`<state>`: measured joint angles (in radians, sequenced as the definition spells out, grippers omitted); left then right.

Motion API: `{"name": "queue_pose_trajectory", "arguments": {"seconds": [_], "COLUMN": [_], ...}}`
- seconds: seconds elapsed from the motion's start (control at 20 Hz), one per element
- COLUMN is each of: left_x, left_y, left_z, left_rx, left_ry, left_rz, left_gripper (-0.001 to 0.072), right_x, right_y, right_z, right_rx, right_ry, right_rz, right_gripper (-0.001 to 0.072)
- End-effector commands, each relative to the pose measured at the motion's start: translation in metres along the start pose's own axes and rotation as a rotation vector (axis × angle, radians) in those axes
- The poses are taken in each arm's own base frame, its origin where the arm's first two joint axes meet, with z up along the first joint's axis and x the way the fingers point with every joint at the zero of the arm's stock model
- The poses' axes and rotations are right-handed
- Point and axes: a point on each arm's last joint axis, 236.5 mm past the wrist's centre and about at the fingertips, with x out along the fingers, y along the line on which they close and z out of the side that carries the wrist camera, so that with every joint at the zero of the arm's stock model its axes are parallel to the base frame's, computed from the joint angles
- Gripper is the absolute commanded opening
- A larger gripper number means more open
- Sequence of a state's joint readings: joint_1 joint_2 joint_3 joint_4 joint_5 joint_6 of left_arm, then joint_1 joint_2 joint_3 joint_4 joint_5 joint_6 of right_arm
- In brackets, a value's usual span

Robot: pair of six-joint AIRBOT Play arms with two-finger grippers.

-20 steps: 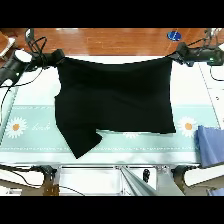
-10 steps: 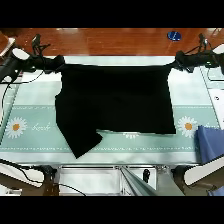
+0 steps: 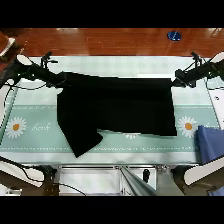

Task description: Fold the shirts.

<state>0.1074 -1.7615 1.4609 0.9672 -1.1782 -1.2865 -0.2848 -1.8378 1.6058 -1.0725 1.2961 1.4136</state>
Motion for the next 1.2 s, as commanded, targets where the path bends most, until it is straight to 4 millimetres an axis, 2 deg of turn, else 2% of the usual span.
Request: {"name": "queue_pose_trajectory", "arguments": {"seconds": [0.0, 0.05, 0.1, 0.15, 0.25, 0.35, 0.45, 0.55, 0.7, 0.8, 0.9, 1.0, 1.15], "left_x": [0.004, 0.003, -0.001, -0.008, -0.025, -0.048, -0.066, -0.073, -0.075, -0.072, -0.065, -0.053, -0.033], "left_y": [0.001, 0.001, 0.002, 0.005, 0.005, 0.001, 0.0, 0.006, 0.02, 0.028, 0.04, 0.041, 0.033], "left_z": [-0.017, -0.024, -0.033, -0.044, -0.059, -0.064, -0.082, -0.116, -0.185, -0.217, -0.244, -0.258, -0.249], "left_rx": [-0.004, -0.023, -0.047, -0.054, -0.072, -0.084, -0.086, -0.104, -0.154, -0.282, -0.393, -0.468, -0.531], "left_ry": [0.069, 0.099, 0.139, 0.191, 0.25, 0.219, 0.163, 0.115, 0.113, 0.099, 0.098, 0.092, 0.0], "left_rz": [-0.005, -0.009, -0.012, -0.008, -0.017, -0.014, 0.018, 0.05, 0.043, 0.002, -0.017, -0.059, -0.134], "left_gripper": [0.0026, 0.0121, 0.0435, 0.0504, 0.0503, 0.0503, 0.0503, 0.0503, 0.0503, 0.0503, 0.0503, 0.0503, 0.0503], "right_x": [0.01, 0.008, 0.003, -0.006, -0.039, -0.079, -0.101, -0.097, -0.066, -0.047, -0.035, -0.032, -0.032], "right_y": [-0.004, -0.002, -0.001, -0.003, -0.015, -0.03, -0.042, -0.049, -0.038, -0.031, -0.019, -0.011, -0.004], "right_z": [-0.017, -0.023, -0.031, -0.038, -0.045, -0.049, -0.062, -0.091, -0.152, -0.188, -0.211, -0.22, -0.217], "right_rx": [0.026, 0.051, 0.047, 0.032, -0.001, 0.016, 0.078, 0.133, 0.153, 0.18, 0.195, 0.19, 0.203], "right_ry": [0.055, 0.079, 0.109, 0.129, 0.118, 0.042, -0.073, -0.164, -0.235, -0.239, -0.223, -0.211, -0.217], "right_rz": [-0.011, -0.007, -0.011, -0.033, -0.127, -0.215, -0.23, -0.202, -0.097, -0.048, 0.01, 0.042, 0.072], "right_gripper": [0.0075, 0.0275, 0.0421, 0.0413, 0.0414, 0.0414, 0.0414, 0.0414, 0.0414, 0.0414, 0.0414, 0.0414, 0.0414]}}
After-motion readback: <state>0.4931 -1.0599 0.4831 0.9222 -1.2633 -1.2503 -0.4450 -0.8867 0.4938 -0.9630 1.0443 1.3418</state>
